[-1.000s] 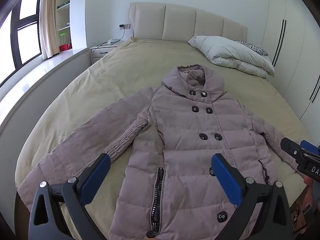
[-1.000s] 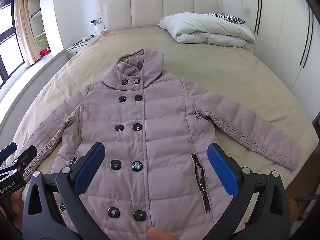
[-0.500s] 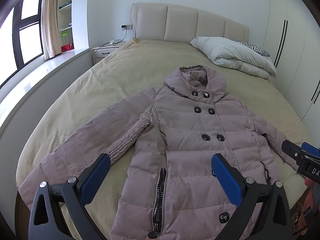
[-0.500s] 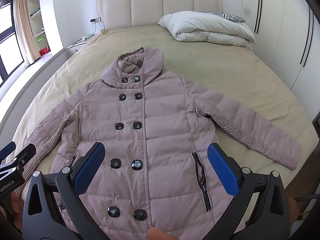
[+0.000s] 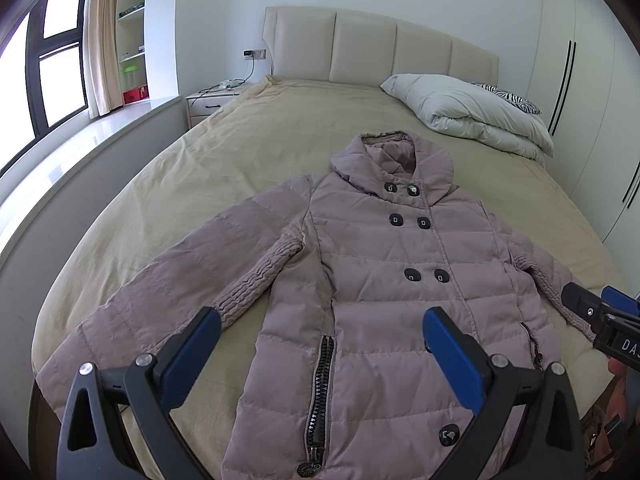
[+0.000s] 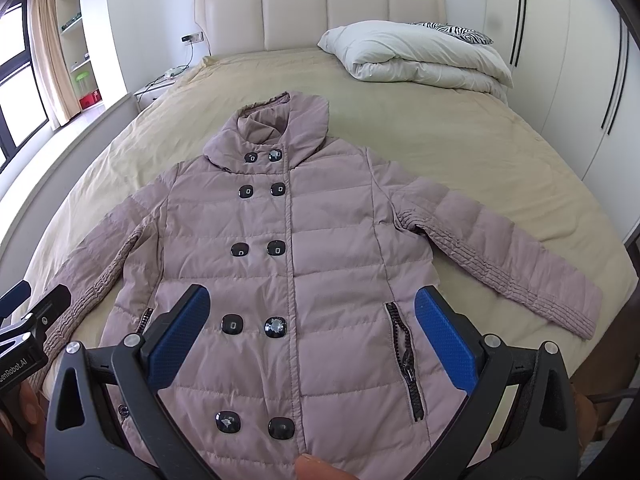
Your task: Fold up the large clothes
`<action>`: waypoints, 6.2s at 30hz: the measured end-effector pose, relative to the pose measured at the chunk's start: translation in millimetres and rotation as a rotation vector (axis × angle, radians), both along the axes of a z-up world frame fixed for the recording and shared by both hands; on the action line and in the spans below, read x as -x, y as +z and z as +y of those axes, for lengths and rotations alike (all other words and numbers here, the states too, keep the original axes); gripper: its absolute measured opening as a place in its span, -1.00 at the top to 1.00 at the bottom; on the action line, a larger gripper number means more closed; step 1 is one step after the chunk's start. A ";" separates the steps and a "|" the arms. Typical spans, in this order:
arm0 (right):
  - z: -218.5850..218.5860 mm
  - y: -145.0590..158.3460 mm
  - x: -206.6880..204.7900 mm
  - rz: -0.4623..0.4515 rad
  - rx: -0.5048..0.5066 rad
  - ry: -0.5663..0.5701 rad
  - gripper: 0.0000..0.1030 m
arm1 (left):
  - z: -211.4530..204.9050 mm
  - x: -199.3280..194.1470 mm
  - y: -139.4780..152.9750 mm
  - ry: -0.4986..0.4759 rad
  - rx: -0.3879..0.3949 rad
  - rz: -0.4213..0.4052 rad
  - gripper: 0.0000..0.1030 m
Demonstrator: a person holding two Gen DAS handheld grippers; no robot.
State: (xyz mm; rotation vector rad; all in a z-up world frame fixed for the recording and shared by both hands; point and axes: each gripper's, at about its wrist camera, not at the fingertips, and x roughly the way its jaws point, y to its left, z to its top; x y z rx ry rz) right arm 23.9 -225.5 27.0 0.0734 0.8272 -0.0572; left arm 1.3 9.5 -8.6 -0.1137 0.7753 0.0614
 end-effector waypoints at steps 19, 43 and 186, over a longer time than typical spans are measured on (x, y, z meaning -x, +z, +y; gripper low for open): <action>0.1 -0.7 -1.0 0.004 -0.001 0.000 -1.00 | -1.6 2.0 2.6 0.002 0.001 -0.002 -1.00; 4.5 -6.1 -3.7 0.022 0.003 0.009 -1.00 | 2.8 1.8 1.1 0.009 0.001 0.001 -1.00; -226.0 12.8 -268.5 -0.047 -0.932 0.059 0.70 | 75.0 -177.8 -137.4 0.184 0.299 0.010 0.44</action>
